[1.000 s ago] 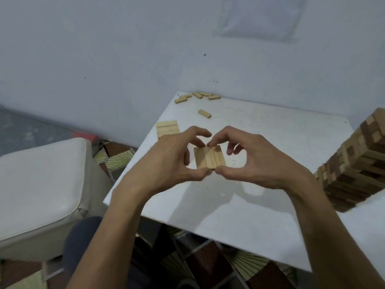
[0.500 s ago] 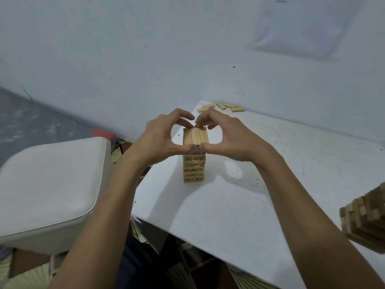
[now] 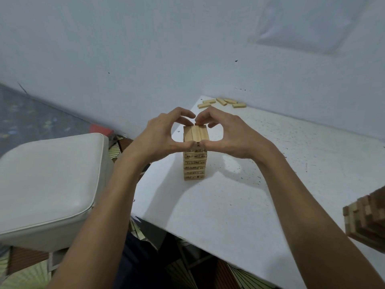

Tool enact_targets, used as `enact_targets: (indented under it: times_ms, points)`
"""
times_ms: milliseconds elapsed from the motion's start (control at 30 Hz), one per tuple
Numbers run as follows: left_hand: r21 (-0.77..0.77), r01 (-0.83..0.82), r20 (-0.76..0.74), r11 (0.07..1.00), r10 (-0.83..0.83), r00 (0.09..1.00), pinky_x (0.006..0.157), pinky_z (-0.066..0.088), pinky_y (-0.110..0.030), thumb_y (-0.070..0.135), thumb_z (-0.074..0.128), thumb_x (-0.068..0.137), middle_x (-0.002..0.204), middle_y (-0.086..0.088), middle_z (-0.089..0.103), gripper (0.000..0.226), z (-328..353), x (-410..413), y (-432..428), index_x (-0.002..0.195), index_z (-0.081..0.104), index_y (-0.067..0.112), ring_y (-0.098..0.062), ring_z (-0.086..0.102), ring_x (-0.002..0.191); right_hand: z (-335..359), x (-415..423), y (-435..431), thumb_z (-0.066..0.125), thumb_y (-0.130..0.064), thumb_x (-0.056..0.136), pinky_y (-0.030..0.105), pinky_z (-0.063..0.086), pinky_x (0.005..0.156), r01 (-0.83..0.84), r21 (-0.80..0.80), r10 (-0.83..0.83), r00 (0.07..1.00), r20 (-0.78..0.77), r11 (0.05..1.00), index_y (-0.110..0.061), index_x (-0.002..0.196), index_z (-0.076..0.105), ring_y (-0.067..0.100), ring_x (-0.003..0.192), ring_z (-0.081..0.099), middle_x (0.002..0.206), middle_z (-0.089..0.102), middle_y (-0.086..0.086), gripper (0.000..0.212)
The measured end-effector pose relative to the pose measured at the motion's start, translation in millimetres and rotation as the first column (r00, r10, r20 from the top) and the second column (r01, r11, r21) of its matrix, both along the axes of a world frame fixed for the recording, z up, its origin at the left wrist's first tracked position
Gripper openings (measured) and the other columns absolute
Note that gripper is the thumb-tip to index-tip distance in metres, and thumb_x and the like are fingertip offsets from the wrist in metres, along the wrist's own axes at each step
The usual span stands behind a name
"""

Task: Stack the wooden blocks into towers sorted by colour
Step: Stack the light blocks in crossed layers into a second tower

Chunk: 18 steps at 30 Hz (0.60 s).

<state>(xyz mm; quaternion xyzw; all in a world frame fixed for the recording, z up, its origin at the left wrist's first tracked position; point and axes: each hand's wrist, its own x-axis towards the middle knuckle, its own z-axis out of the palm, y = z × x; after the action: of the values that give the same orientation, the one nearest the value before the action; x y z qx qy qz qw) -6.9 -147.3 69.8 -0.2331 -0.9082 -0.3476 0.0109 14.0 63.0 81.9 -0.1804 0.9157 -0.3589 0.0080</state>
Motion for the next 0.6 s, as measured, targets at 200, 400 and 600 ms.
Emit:
enact_targets:
  times_ms: [200,400,600]
  points:
    - [-0.015,0.006,0.021,1.000,-0.005,1.000,0.103,0.037,-0.042,0.044,0.077,0.078,0.118,0.024,0.060,0.057,-1.6,0.0,0.5,0.127,0.047,0.042,-0.014,0.050,0.120,-1.7,0.0,-0.9,0.075,-0.028,0.081,0.039,0.048,0.095,0.005,0.010,-0.005,1.000,0.012,1.000,-0.030,0.121,0.054,0.012,0.115,0.053,0.123,0.060,-0.016,0.045]
    - [0.021,0.022,0.057,1.000,-0.023,0.998,0.085,0.037,-0.018,0.040,0.076,0.079,0.120,0.026,0.059,0.055,-3.6,-0.7,-0.5,0.127,0.048,0.043,-0.007,0.050,0.122,-4.8,-1.2,0.5,0.074,-0.037,0.082,0.042,0.045,0.098,0.013,0.043,-0.013,1.000,0.005,0.999,-0.036,0.127,0.052,0.011,0.120,0.051,0.132,0.055,-0.019,0.050]
    - [0.036,0.012,-0.018,0.999,-0.012,1.000,0.100,0.037,-0.026,0.058,0.072,0.074,0.132,0.023,0.054,0.059,-3.8,2.5,-2.0,0.127,0.049,0.045,0.000,0.046,0.126,-8.8,3.3,10.0,0.070,-0.047,0.082,0.033,0.036,0.098,0.068,-0.011,-0.068,0.997,-0.036,0.998,-0.043,0.128,0.051,0.008,0.129,0.044,0.138,0.049,-0.022,0.050]
